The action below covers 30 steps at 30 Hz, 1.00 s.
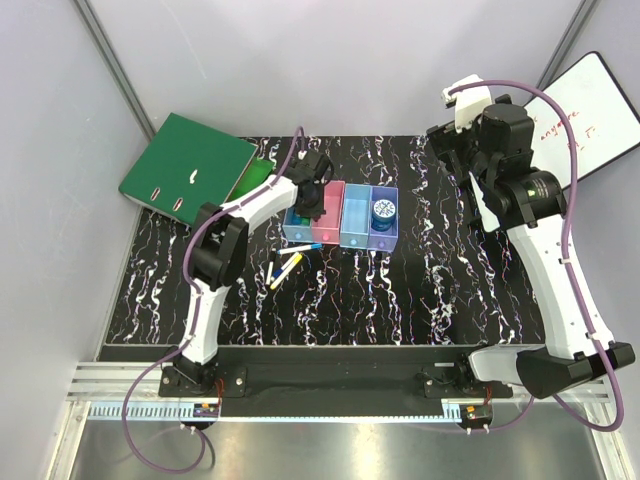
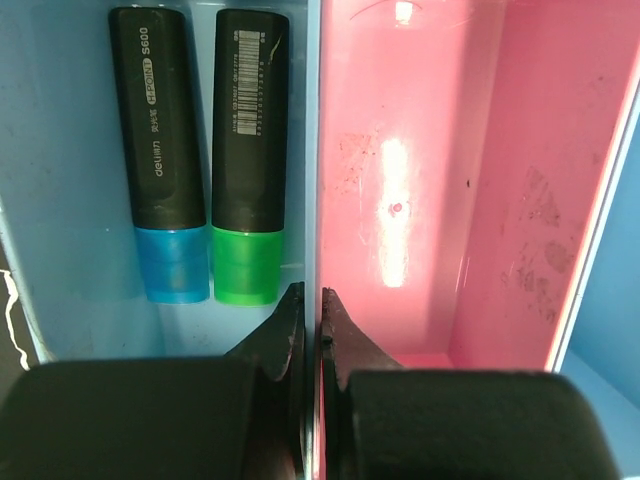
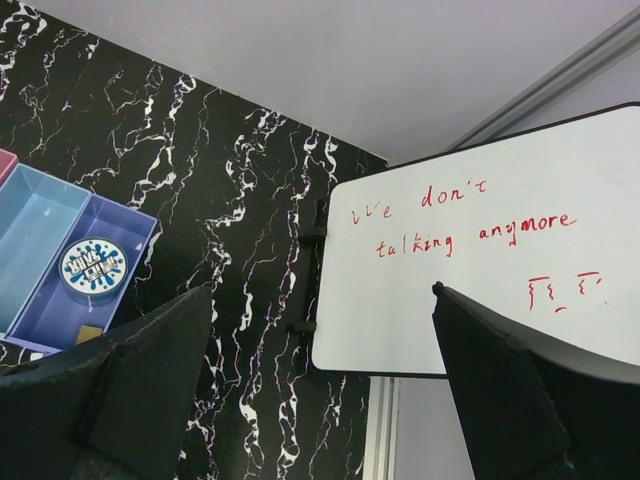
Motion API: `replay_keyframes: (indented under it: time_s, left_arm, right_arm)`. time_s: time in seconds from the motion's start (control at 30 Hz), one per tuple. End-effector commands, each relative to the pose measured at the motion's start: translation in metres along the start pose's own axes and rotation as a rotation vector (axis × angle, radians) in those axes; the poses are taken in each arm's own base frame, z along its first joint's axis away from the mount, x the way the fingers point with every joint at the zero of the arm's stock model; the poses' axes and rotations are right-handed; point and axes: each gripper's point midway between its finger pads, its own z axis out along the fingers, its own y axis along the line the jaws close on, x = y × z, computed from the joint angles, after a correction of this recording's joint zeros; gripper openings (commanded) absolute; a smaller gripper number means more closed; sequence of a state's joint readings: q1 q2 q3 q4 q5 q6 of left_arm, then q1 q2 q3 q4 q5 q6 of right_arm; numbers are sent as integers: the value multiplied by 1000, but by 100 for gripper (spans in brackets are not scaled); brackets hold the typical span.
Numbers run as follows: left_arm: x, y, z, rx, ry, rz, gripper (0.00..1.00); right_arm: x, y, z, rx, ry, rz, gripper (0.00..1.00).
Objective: Sort the stationery into containers
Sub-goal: Move the storage box to the center of the board.
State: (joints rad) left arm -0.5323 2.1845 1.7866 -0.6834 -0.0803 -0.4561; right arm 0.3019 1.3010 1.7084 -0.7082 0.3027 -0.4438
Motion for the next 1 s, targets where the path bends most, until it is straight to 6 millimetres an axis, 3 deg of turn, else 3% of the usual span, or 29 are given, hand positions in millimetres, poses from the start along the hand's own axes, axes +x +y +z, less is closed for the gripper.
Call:
replay_keyframes:
  time_s: [0.0, 0.57, 0.73, 0.77, 0.87, 0.97]
  left_arm:
    - [23, 2, 12, -46, 77, -32, 0]
    - [30, -23, 15, -6, 84, -8, 0]
    - [22, -26, 9, 8, 64, 3, 30]
    - [17, -28, 5, 11, 48, 3, 51]
    - [12, -29, -1, 18, 33, 8, 78]
    - [-3, -31, -16, 30, -12, 4, 82]
  right_arm:
    - [-6, 2, 1, -3, -18, 16, 100]
    - [-5, 2, 2, -5, -15, 16, 100]
    - [-5, 2, 2, -5, -15, 12, 100]
    - [-5, 1, 2, -3, -14, 12, 100]
    - [-5, 2, 2, -5, -15, 11, 100]
    - [-4, 2, 1, -5, -15, 11, 100]
